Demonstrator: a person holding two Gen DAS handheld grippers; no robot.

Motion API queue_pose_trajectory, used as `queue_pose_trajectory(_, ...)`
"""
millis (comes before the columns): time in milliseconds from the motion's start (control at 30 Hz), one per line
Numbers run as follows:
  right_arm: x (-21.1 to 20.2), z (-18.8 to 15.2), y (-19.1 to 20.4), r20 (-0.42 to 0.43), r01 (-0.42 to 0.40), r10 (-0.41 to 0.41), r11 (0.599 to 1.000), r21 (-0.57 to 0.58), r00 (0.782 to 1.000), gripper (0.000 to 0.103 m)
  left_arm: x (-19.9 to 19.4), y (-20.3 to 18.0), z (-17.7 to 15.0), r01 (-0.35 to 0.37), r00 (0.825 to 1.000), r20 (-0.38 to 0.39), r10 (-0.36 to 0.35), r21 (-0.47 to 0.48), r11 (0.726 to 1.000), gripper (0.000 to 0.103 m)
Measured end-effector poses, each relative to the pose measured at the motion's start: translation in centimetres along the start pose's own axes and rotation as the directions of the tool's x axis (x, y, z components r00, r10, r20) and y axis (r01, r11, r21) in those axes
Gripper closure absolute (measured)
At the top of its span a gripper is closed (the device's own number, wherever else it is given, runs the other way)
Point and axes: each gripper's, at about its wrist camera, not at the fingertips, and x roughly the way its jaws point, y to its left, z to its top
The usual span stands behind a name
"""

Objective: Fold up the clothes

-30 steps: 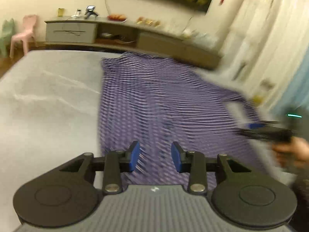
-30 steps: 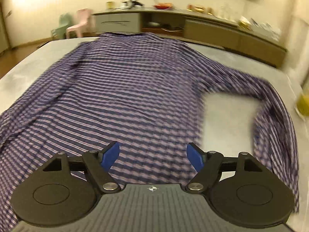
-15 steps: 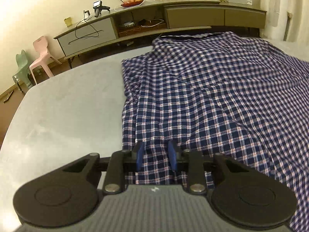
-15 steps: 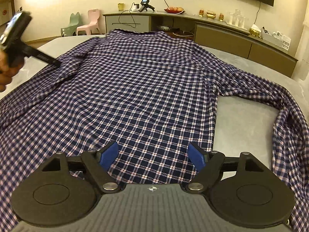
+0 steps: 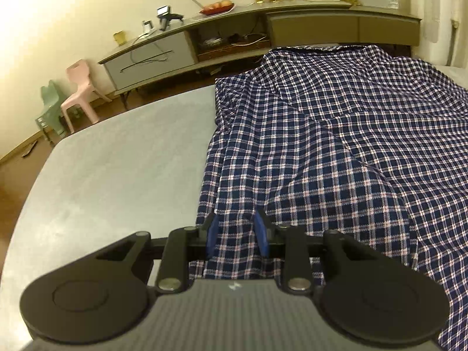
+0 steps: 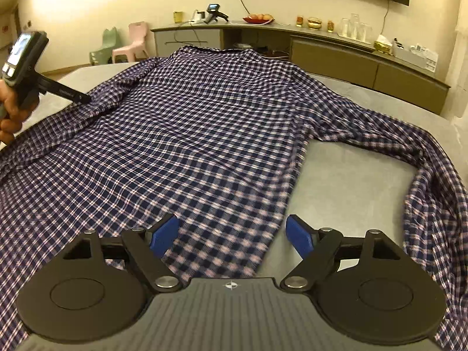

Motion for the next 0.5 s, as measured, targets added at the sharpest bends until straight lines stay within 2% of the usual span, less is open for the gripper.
queue_pose_trajectory(33, -0.4, 0.1, -0.9, 0.002, -0.001, 0.001, 1.000, 0.008, 1.000, 0.022, -0.1, 0.1, 0.1, -0.002, 1.000, -0.005, 0.002, -0.002, 1.000, 0.074)
queue_pose_trajectory(100, -2.9, -0.2, -3.8, 0.051, 0.053, -0.056, 0.997, 0.049, 0.997, 0.022, -0.8, 0.5, 0.3, -0.020, 1.000, -0.021, 0.019, -0.025, 0.999, 0.068)
queue_pose_trajectory(133, -4.1, -0.3, -5.4, 0.071, 0.090, -0.096, 0.993, 0.073, 0.993, 0.022, -1.3, 0.7, 0.5, -0.046, 0.999, -0.028, 0.045, -0.041, 0.998, 0.069)
queue_pose_trajectory(200, -6.4, -1.5, -9.6, 0.075, 0.248, -0.261, 0.958, 0.142, 0.963, 0.022, -3.5, 0.7, 0.8, -0.072, 0.997, 0.007, 0.073, -0.073, 0.995, 0.071)
queue_pose_trajectory(233, -7.2, -2.4, -11.6, 0.049, 0.326, -0.339, 0.929, 0.175, 0.940, 0.022, -4.8, 0.2, 1.0, -0.067, 0.997, 0.032, 0.070, -0.077, 0.995, 0.071)
queue_pose_trajectory(267, -7.5, -3.4, -13.4, 0.014, 0.371, -0.382, 0.906, 0.205, 0.924, 0.021, -6.3, -0.5, 1.1, -0.056, 0.997, 0.058, 0.060, -0.075, 0.996, 0.071)
queue_pose_trajectory(333, -7.0, -5.0, -15.9, -0.043, 0.381, -0.383, 0.890, 0.249, 0.923, 0.025, -9.4, -2.8, 1.7, 0.004, 0.995, 0.104, 0.002, -0.057, 0.998, 0.071)
queue_pose_trajectory(367, -6.7, -5.6, -16.7, -0.061, 0.371, -0.369, 0.890, 0.266, 0.927, 0.036, -10.9, -4.4, 1.9, 0.040, 0.991, 0.127, -0.036, -0.035, 0.999, 0.071)
queue_pose_trajectory(400, -6.7, -5.9, -16.8, -0.047, 0.341, -0.342, 0.898, 0.277, 0.939, 0.041, -12.4, -6.0, 2.0, 0.074, 0.986, 0.149, -0.072, -0.011, 0.997, 0.071)
queue_pose_trajectory(467, -6.8, -5.8, -16.6, -0.041, 0.313, -0.314, 0.910, 0.274, 0.949, 0.103, -16.1, -10.5, 1.7, 0.173, 0.963, 0.198, -0.185, 0.075, 0.982, 0.068)
queue_pose_trajectory(500, -7.3, -5.8, -16.6, -0.022, 0.286, -0.293, 0.912, 0.294, 0.956, 0.103, -18.1, -13.1, 1.5, 0.229, 0.942, 0.220, -0.254, 0.131, 0.965, 0.066)
